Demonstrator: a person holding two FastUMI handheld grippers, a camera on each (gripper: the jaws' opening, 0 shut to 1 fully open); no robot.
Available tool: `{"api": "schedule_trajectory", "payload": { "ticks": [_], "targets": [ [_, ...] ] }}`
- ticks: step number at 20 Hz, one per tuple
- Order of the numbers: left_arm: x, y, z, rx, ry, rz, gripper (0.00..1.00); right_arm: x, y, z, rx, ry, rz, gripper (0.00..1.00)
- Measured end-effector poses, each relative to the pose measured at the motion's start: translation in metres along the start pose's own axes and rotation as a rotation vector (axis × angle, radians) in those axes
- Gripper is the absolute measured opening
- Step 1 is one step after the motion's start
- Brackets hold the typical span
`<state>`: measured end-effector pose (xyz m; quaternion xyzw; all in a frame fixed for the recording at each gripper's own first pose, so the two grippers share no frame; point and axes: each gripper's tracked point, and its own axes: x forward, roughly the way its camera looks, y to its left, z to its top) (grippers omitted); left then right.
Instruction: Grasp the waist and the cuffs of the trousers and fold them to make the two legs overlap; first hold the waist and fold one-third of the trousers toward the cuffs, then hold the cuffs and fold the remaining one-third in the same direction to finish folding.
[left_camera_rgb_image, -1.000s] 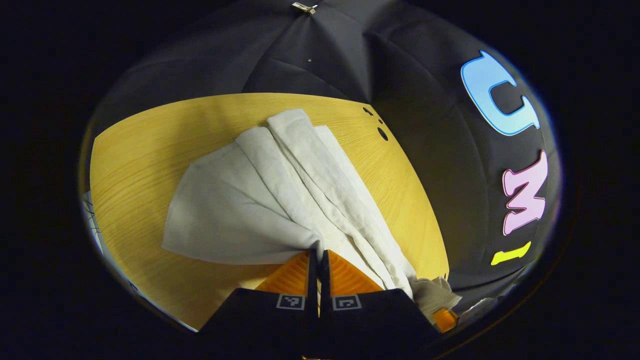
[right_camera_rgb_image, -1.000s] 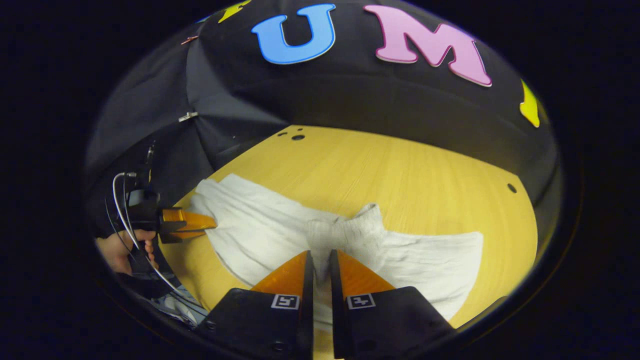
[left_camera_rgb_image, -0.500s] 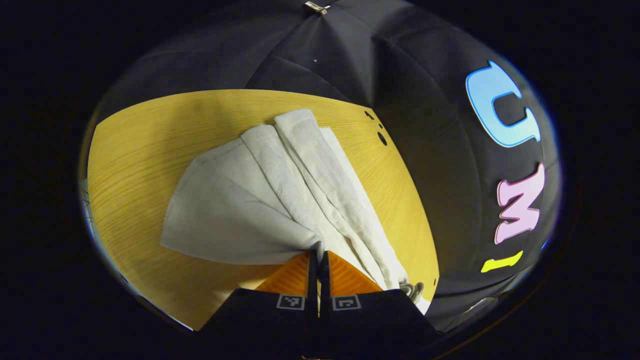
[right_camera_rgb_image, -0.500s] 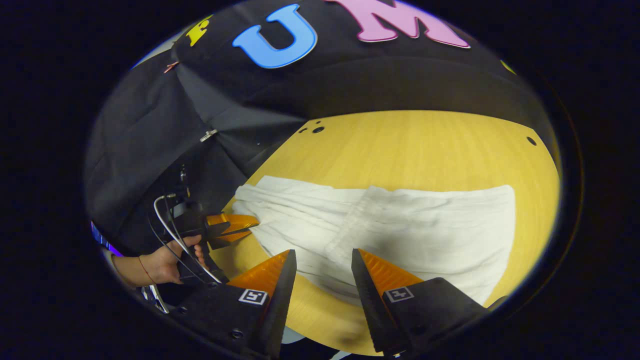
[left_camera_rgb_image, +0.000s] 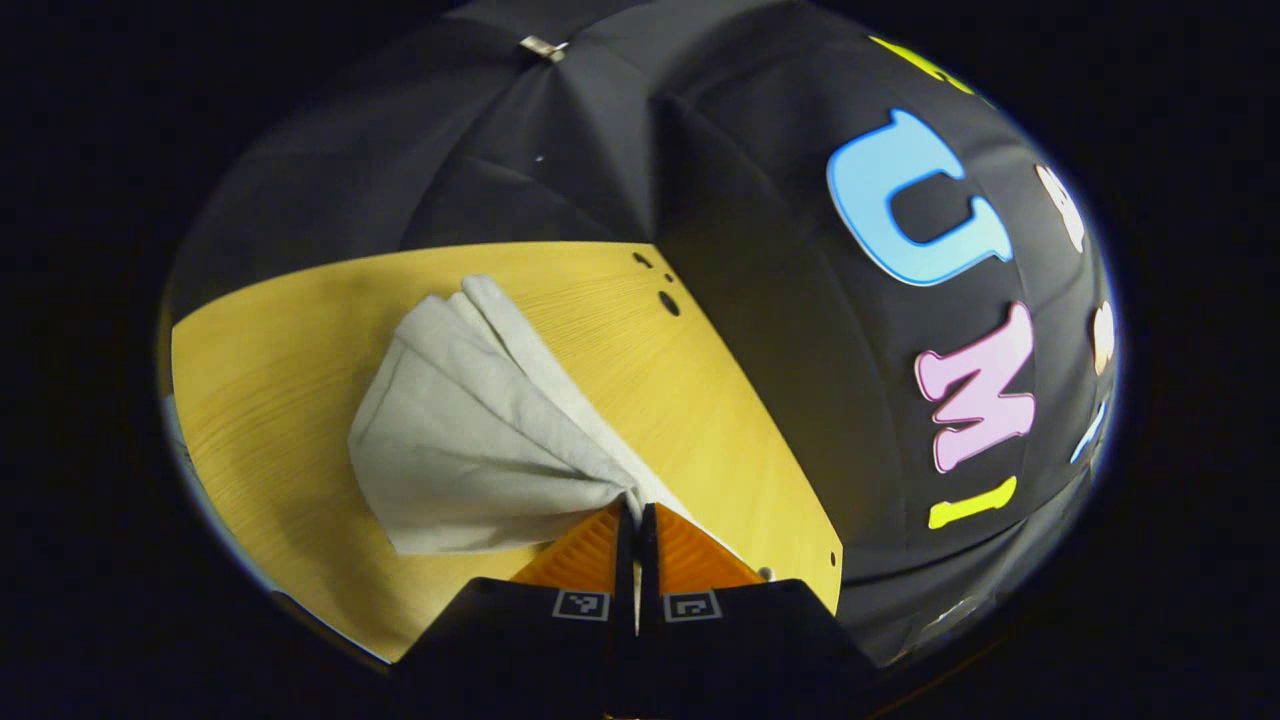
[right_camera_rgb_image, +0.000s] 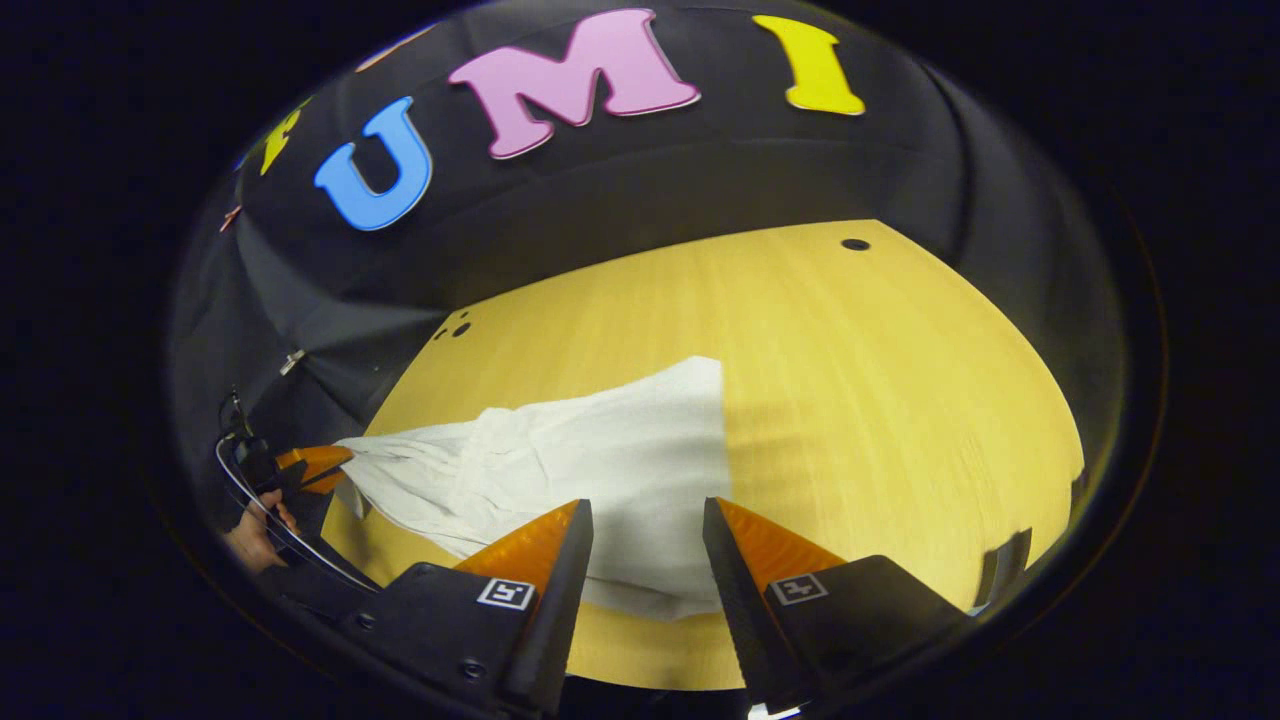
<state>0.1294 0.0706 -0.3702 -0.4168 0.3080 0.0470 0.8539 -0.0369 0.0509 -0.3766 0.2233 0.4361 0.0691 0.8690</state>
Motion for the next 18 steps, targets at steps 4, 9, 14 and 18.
{"api": "schedule_trajectory", "payload": {
  "ticks": [4,9,14,18],
  "targets": [
    [-0.007,-0.053,0.001,0.141,-0.028,-0.067,0.05,-0.023,-0.047,-0.005,0.062,-0.021,-0.057,0.7],
    [-0.006,-0.122,-0.021,0.347,-0.007,-0.14,0.06,-0.043,-0.083,0.0,0.126,-0.055,-0.098,0.7],
    [-0.003,-0.18,-0.059,0.559,0.03,-0.211,0.05,-0.049,-0.102,0.005,0.175,-0.082,-0.12,0.7],
    [0.003,-0.212,-0.105,0.76,0.079,-0.257,0.05,-0.056,-0.117,0.001,0.192,-0.089,-0.137,0.7]
  ]
}}
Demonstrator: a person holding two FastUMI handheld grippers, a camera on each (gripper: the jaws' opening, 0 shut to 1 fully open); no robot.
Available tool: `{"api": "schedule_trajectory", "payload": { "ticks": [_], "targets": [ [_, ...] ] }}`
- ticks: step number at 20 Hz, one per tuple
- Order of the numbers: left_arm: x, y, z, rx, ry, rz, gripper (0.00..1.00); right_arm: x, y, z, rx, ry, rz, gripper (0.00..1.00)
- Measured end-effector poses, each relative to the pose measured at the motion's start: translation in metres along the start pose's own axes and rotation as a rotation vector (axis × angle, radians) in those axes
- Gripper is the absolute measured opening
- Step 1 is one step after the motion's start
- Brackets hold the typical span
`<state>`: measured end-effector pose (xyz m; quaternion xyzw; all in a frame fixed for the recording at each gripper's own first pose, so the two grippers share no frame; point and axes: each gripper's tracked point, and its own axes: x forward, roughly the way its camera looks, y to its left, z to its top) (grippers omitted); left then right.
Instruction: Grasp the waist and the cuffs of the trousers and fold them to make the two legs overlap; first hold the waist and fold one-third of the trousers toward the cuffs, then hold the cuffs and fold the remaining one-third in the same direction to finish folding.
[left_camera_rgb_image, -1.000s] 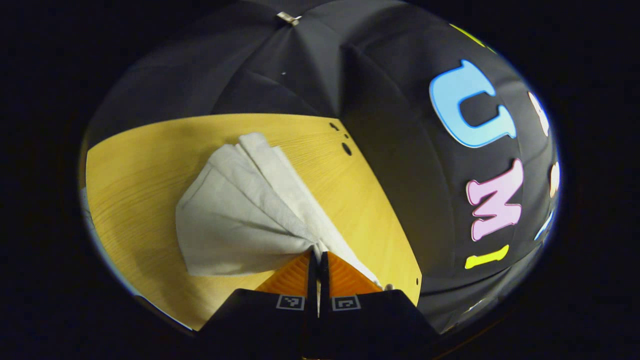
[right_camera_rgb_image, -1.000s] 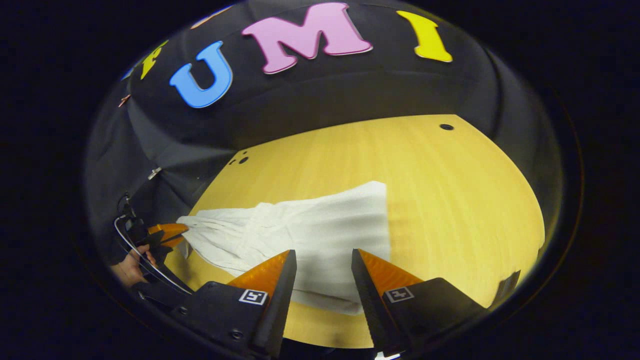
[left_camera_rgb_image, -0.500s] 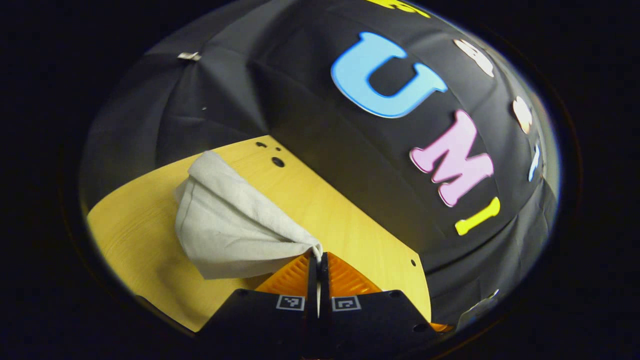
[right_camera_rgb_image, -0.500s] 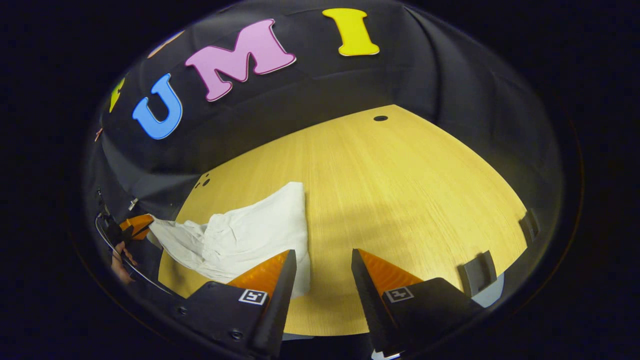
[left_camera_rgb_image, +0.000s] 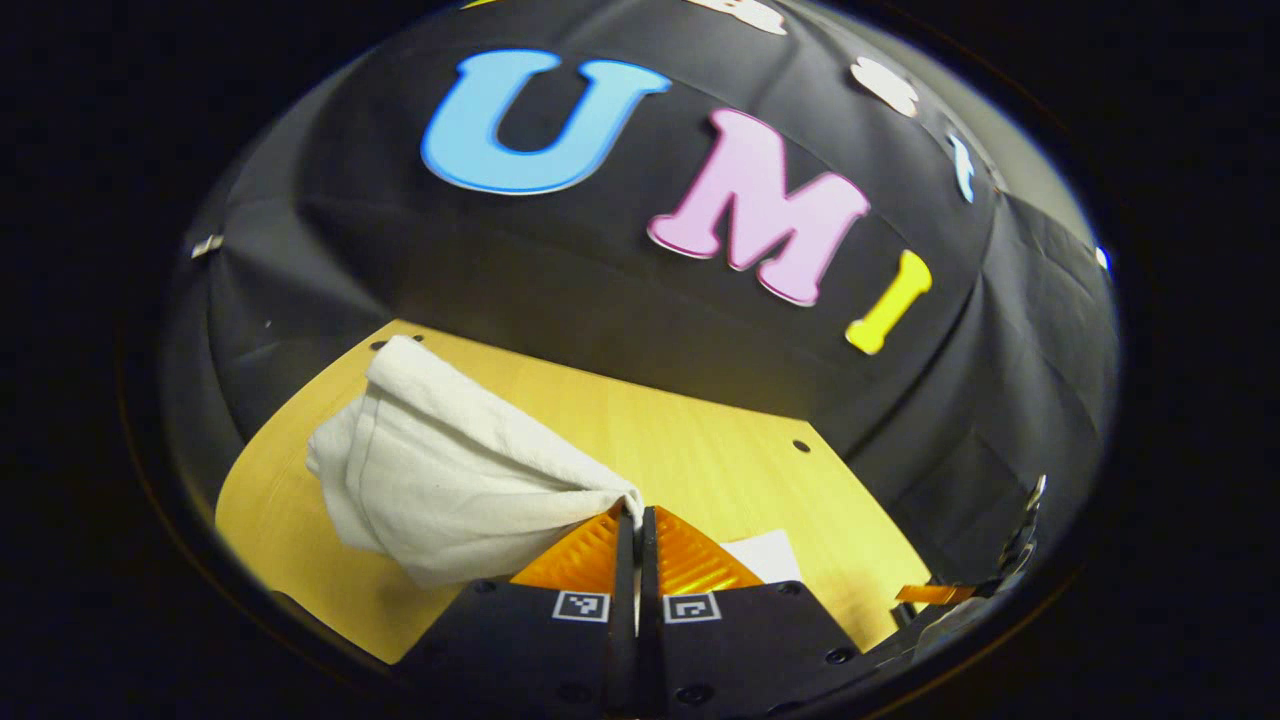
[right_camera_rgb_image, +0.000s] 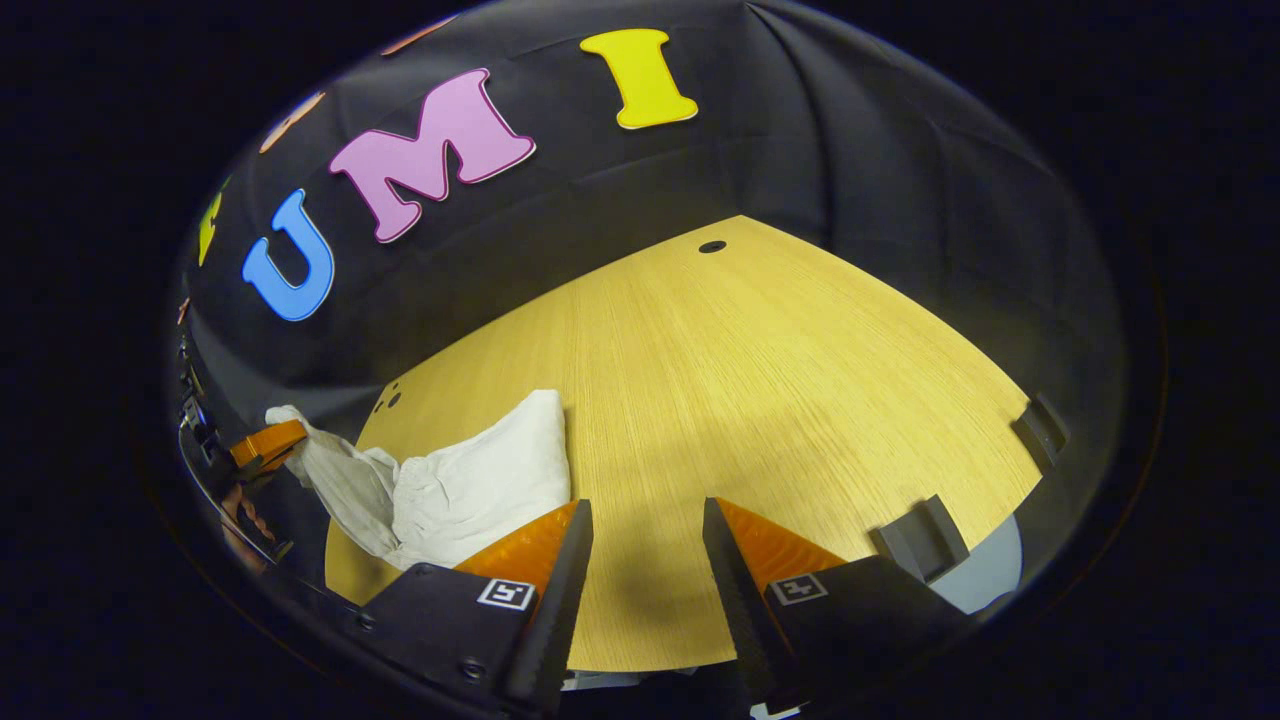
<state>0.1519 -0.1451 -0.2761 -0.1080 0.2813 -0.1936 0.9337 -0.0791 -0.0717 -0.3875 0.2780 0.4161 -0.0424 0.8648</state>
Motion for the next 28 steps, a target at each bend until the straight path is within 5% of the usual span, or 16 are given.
{"api": "schedule_trajectory", "payload": {
  "ticks": [9,15,19,22,28],
  "targets": [
    [0.028,-0.104,-0.077,0.608,0.145,-0.165,0.05,-0.004,-0.027,-0.002,0.063,-0.008,-0.047,0.7],
    [0.037,-0.126,-0.165,0.975,0.276,-0.261,0.07,-0.005,-0.033,-0.006,0.069,0.003,-0.055,0.7],
    [0.031,-0.122,-0.212,0.972,0.402,-0.36,0.15,-0.008,-0.039,-0.009,0.07,0.013,-0.064,0.7],
    [0.035,-0.119,-0.23,0.91,0.461,-0.36,0.46,-0.011,-0.045,-0.009,0.074,0.008,-0.07,0.7],
    [0.03,-0.127,-0.23,0.817,0.454,-0.383,0.6,-0.012,-0.047,-0.008,0.08,0.005,-0.066,0.7]
  ]
}}
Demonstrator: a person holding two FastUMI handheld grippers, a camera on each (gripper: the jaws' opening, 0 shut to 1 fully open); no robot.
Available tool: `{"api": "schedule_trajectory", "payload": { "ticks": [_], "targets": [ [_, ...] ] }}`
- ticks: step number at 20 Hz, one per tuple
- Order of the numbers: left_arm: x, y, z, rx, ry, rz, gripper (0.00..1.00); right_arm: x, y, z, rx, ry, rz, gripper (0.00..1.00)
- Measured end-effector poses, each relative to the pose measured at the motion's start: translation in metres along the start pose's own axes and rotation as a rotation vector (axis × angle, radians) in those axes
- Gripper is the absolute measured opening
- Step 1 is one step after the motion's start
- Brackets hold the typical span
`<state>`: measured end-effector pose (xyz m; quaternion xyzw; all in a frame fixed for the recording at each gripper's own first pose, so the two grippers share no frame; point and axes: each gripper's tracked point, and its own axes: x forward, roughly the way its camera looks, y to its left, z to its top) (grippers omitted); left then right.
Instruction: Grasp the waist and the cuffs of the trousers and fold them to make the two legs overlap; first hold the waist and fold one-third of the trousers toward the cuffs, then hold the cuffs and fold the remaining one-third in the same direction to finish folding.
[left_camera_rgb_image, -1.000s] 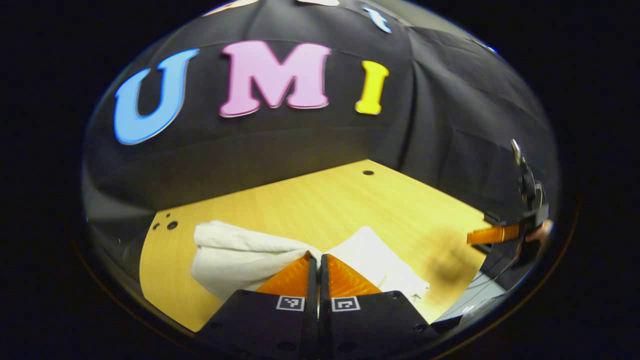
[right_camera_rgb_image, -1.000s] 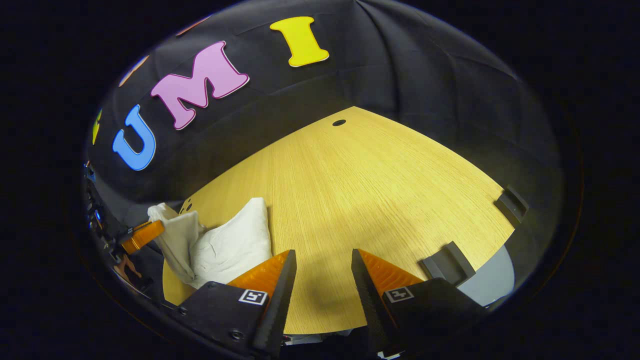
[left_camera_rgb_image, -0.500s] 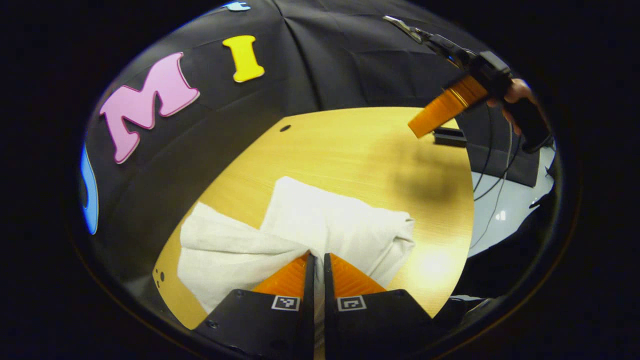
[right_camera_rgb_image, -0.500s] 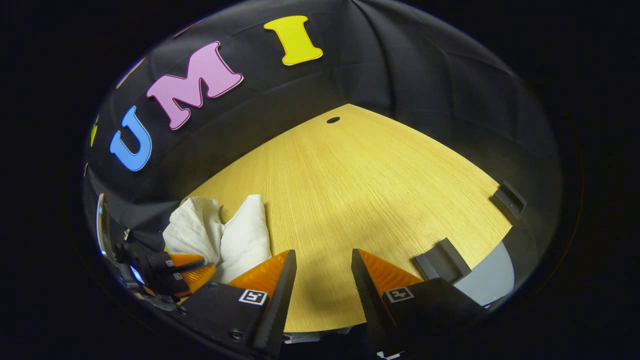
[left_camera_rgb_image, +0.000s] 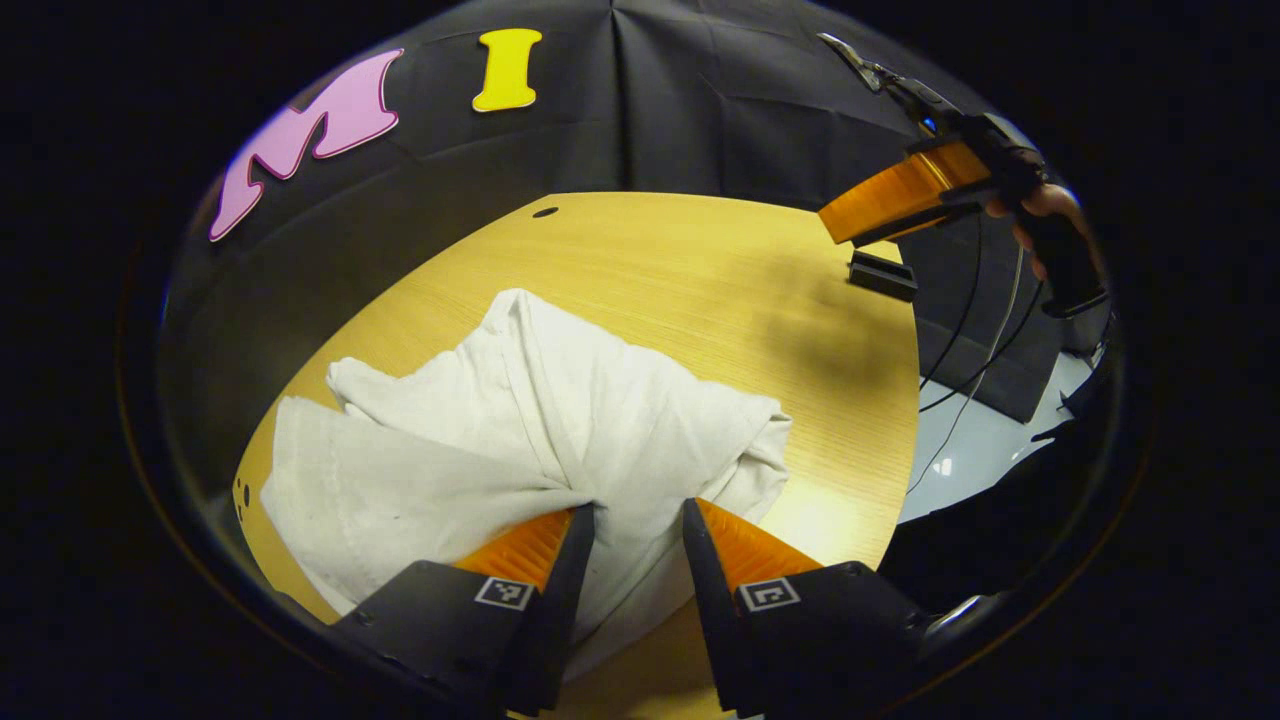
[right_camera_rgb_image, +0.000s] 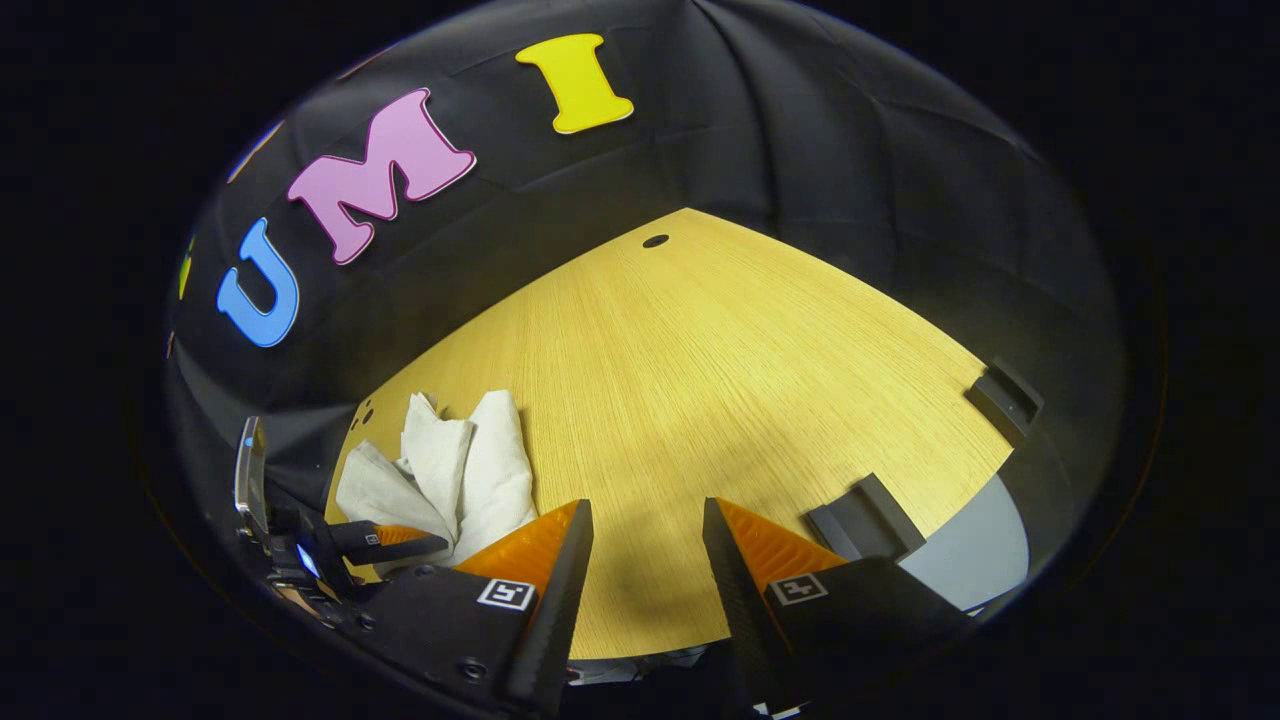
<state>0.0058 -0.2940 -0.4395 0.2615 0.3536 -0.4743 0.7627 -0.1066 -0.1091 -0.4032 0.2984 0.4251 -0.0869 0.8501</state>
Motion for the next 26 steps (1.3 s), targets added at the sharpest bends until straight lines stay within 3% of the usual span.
{"api": "schedule_trajectory", "payload": {
  "ticks": [4,10,15,22,25,26],
  "targets": [
    [-0.018,-0.013,0.014,-0.016,-0.065,-0.02,0.83,0.0,0.005,-0.001,-0.007,0.0,0.013,0.7],
    [-0.061,-0.038,0.025,-0.167,-0.131,-0.111,0.83,-0.003,0.026,-0.007,-0.035,0.01,0.056,0.7],
    [-0.102,-0.022,0.031,-0.307,-0.191,-0.069,0.81,-0.016,0.078,-0.003,-0.068,-0.003,0.163,0.7],
    [-0.195,0.068,0.043,-0.667,-0.375,0.126,0.82,-0.046,0.187,0.021,-0.177,-0.074,0.34,0.7],
    [-0.24,0.106,0.037,-0.732,-0.422,0.273,0.83,-0.061,0.237,0.032,-0.237,-0.128,0.4,0.72],
    [-0.254,0.113,0.037,-0.742,-0.437,0.31,0.83,-0.065,0.251,0.035,-0.264,-0.146,0.42,0.81]
  ]
}}
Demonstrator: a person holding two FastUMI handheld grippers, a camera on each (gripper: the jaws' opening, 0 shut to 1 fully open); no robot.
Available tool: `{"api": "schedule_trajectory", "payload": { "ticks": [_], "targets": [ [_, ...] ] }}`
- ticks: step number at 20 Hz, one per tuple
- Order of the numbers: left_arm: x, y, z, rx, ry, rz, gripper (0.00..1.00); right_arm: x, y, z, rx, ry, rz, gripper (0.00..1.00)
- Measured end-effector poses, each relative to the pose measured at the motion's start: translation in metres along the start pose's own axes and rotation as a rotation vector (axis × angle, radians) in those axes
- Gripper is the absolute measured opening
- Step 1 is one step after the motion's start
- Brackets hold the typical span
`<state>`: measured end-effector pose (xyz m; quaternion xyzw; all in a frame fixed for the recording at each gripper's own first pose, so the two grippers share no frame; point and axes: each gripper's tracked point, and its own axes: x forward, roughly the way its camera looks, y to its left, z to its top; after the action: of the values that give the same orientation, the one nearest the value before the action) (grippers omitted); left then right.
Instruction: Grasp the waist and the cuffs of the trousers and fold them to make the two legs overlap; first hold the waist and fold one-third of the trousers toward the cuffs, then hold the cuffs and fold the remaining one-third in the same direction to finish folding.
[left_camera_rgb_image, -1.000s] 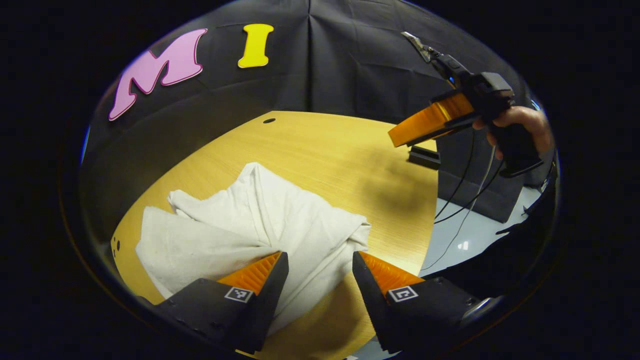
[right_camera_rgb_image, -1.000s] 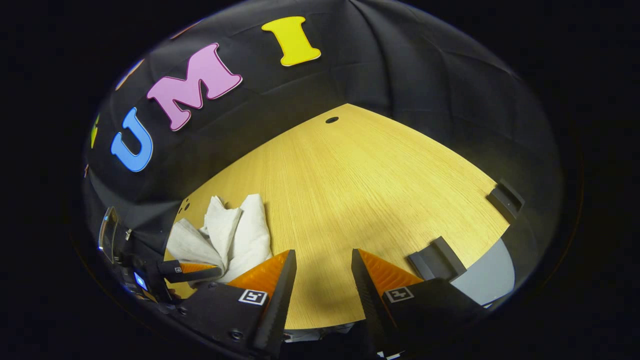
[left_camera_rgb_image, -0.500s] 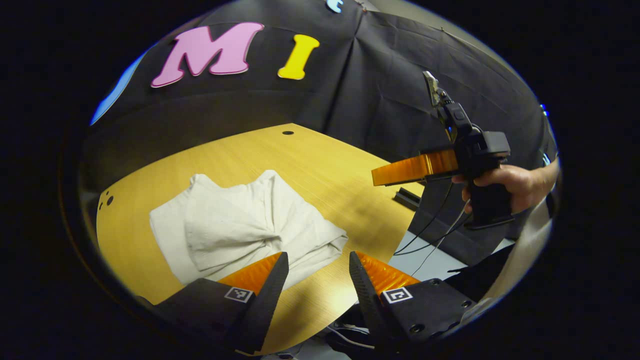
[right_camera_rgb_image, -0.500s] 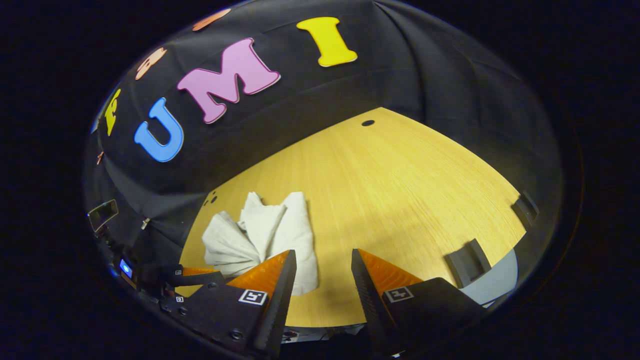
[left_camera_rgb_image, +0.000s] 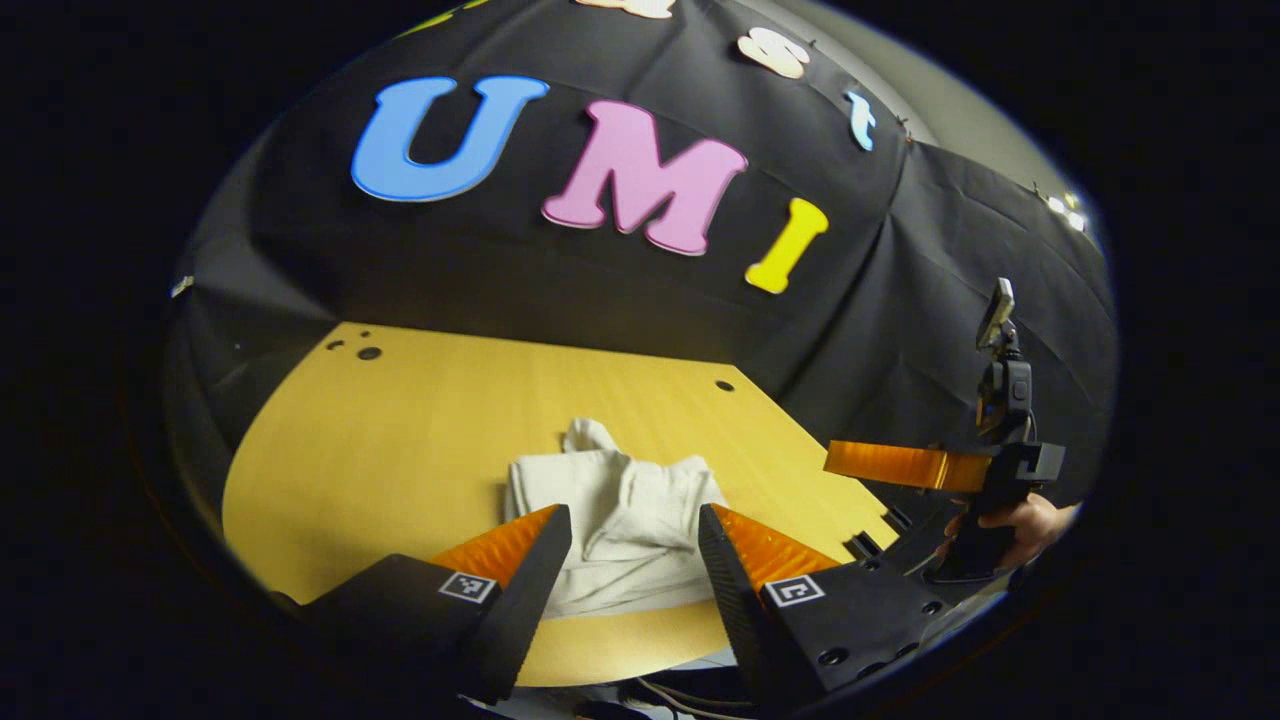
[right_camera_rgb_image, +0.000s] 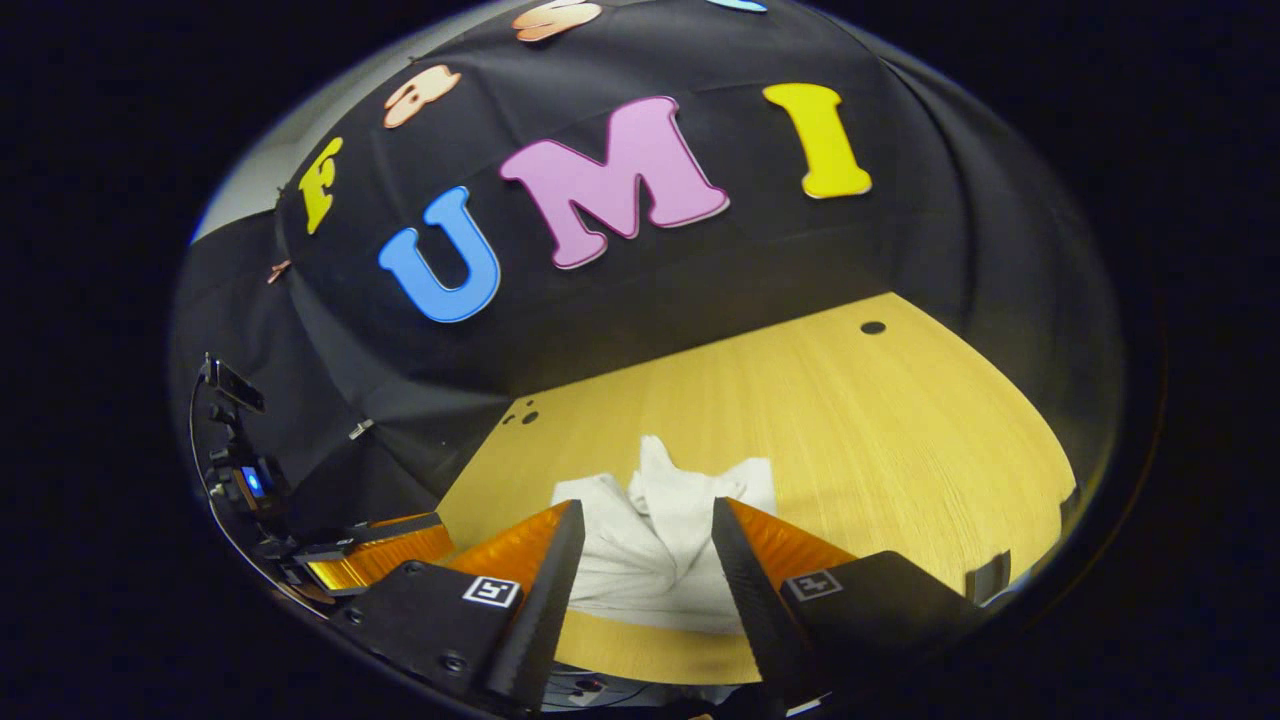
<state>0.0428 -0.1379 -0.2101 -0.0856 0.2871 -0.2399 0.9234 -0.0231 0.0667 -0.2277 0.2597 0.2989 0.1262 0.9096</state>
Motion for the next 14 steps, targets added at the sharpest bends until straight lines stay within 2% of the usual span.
{"api": "schedule_trajectory", "payload": {
  "ticks": [3,4,5,6,7,8,14],
  "targets": [
    [-0.022,0.008,0.016,-0.023,-0.055,0.048,0.83,0.012,0.033,0.006,-0.079,-0.007,0.057,0.86],
    [-0.024,0.009,0.015,-0.049,-0.056,0.065,0.84,0.017,0.042,0.002,-0.087,0.021,0.077,0.77],
    [-0.028,0.011,0.013,-0.084,-0.054,0.087,0.84,0.019,0.052,-0.006,-0.087,0.055,0.107,0.86],
    [-0.031,0.016,0.008,-0.117,-0.049,0.114,0.84,0.022,0.062,-0.011,-0.092,0.084,0.138,0.86],
    [-0.033,0.019,0.004,-0.146,-0.052,0.143,0.84,0.024,0.069,-0.013,-0.107,0.104,0.156,0.8],
    [-0.033,0.02,0.0,-0.168,-0.053,0.16,0.84,0.027,0.071,-0.015,-0.127,0.113,0.168,0.92],
    [-0.035,0.025,-0.008,-0.207,-0.045,0.256,0.84,0.031,0.068,-0.022,-0.162,0.168,0.215,0.92]
  ]
}}
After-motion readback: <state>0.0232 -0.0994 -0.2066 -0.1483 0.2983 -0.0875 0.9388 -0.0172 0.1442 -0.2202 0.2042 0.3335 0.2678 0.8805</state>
